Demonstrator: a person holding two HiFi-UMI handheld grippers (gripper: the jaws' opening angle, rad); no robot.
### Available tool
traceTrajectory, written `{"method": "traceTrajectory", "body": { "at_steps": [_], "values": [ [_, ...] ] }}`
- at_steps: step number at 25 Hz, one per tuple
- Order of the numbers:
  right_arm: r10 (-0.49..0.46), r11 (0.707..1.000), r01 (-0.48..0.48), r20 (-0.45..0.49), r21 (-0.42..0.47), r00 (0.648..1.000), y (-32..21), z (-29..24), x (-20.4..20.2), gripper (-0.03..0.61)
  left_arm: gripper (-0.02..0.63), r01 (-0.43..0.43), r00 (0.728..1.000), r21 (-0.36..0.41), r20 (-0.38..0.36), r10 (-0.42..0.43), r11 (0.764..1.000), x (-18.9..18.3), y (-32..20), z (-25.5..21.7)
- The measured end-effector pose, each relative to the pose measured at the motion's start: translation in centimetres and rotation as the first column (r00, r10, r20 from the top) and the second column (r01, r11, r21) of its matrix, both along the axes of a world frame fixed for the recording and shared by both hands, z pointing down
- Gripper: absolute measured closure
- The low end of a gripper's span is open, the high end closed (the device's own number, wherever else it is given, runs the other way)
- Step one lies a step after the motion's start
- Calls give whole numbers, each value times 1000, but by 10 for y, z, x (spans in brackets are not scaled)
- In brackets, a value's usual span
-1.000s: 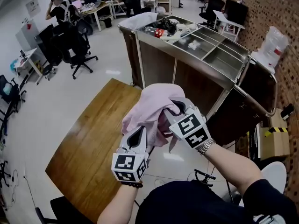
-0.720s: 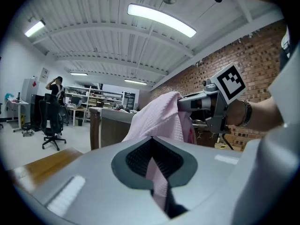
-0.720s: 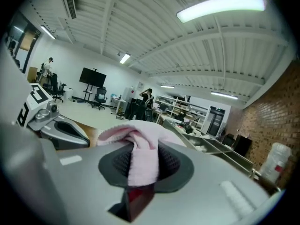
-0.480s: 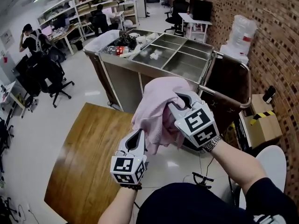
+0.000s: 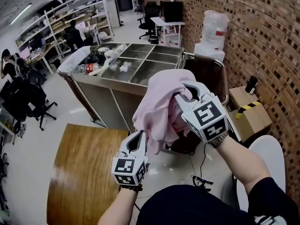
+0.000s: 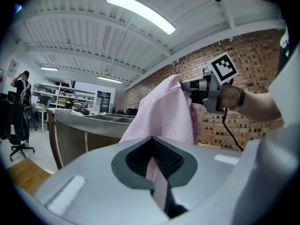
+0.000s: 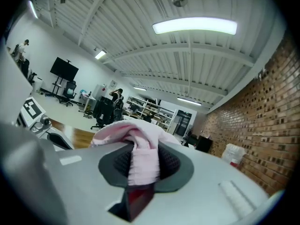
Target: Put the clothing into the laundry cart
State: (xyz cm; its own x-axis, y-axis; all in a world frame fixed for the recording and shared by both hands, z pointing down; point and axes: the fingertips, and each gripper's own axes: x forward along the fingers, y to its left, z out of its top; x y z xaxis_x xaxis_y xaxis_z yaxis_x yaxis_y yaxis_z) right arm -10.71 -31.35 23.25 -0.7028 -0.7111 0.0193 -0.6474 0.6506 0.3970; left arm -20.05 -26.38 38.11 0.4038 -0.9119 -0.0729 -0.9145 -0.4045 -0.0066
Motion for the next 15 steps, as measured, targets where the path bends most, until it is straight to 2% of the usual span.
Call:
{"method": "traceTrajectory", "body": {
  "at_steps": [6,15],
  "values": [
    [56,998,-57,24,30,998,-11,-25,53,506,611,-70,997,26,42,69,997,54,-19,-18],
    [136,988,-141,77,67,988,-35,-57,120,506,611,-141,988,36,75,138,989,108,-48,-24]
  ]
}}
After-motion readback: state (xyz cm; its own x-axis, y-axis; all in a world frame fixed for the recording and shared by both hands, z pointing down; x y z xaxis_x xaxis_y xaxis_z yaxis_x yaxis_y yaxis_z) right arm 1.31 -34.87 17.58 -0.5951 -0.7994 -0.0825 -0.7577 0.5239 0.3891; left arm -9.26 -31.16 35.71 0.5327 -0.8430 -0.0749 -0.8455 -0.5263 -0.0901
